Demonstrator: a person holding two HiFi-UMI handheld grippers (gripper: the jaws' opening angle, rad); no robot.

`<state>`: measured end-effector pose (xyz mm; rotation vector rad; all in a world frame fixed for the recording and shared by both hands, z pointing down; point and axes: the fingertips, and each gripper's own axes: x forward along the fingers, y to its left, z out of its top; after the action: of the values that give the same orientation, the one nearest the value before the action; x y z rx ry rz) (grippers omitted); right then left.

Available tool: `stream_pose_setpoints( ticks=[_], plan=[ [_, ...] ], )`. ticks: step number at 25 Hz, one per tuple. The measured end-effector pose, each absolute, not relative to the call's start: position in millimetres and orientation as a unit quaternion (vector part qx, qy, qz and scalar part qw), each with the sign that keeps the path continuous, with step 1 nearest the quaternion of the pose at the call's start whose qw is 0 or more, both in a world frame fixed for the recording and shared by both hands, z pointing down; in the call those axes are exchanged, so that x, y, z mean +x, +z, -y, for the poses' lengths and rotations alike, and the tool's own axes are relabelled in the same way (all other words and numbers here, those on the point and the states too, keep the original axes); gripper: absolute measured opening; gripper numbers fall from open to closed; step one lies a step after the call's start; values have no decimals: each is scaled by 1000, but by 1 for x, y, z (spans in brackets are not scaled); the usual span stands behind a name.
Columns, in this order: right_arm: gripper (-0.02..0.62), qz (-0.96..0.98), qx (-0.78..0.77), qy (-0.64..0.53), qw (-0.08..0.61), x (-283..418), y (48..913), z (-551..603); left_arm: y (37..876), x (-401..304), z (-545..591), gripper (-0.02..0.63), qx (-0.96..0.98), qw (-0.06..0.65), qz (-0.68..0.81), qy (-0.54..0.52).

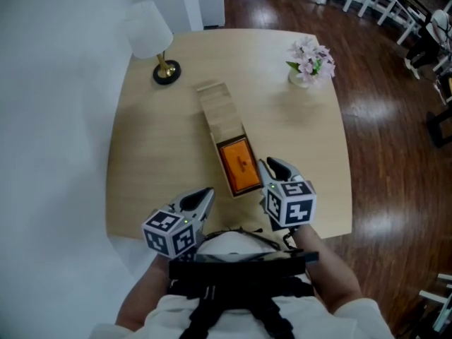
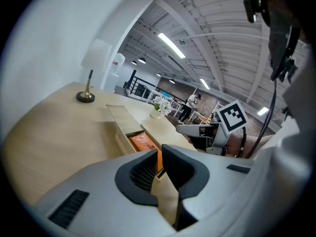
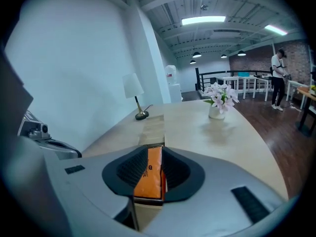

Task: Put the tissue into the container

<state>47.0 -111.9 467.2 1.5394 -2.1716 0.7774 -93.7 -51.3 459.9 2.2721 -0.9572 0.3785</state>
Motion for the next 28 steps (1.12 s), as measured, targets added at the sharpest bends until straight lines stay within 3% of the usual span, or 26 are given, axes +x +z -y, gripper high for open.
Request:
stream_pose_setpoints(
  ticks=[8,28],
  plan=[
    [5,772,557,276,129,61,430,94,428,-80,46,7,886,289,336,134],
    [0,780,567,249,89,80,391,67,415,-64,34,0,905,272,293,144]
  ],
)
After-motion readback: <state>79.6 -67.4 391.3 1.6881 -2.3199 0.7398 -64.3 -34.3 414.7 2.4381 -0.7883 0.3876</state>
